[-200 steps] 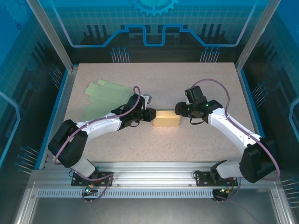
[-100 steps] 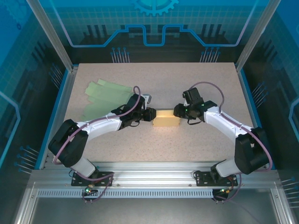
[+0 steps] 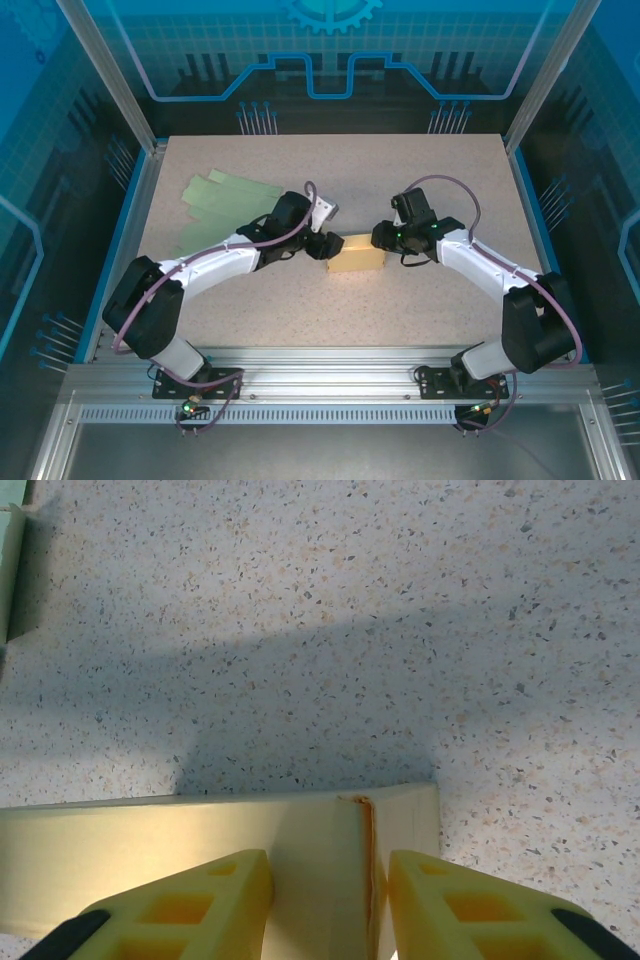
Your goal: Fold the paper box
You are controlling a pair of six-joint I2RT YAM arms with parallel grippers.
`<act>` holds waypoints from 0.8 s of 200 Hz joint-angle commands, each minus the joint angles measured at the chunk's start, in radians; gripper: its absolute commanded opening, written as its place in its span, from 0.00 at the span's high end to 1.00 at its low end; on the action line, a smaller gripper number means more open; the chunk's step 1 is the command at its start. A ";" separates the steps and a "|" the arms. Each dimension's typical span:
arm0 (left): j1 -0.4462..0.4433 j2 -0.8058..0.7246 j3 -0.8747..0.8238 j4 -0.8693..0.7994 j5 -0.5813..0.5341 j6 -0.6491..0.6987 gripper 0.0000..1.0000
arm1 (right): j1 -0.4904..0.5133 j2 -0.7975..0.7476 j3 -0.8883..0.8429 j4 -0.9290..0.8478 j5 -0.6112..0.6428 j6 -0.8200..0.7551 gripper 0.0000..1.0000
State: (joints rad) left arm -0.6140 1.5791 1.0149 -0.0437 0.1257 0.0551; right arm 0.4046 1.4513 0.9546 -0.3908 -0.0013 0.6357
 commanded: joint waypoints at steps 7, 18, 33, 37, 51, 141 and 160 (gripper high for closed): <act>-0.001 -0.004 0.029 -0.009 0.196 0.450 0.27 | -0.005 0.035 -0.025 -0.118 0.012 -0.006 0.62; -0.001 0.009 0.038 -0.004 0.206 0.499 0.26 | -0.003 0.035 -0.023 -0.123 0.012 -0.008 0.62; 0.000 0.033 0.061 -0.012 0.197 0.556 0.25 | -0.002 0.035 -0.019 -0.123 0.012 -0.008 0.62; 0.000 0.045 0.071 -0.017 0.195 0.571 0.24 | -0.002 0.035 -0.018 -0.123 0.011 -0.008 0.62; 0.000 0.080 0.118 -0.076 0.198 0.610 0.23 | 0.000 0.037 -0.013 -0.126 0.011 -0.009 0.62; 0.000 0.252 0.310 -0.322 0.211 0.701 0.18 | 0.010 0.038 -0.001 -0.130 0.012 -0.018 0.63; 0.000 0.276 0.336 -0.355 0.193 0.711 0.22 | 0.011 0.039 0.002 -0.131 0.012 -0.019 0.63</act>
State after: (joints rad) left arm -0.6144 1.8256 1.3018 -0.3096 0.3180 0.7170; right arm 0.4053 1.4517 0.9646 -0.4110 -0.0013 0.6315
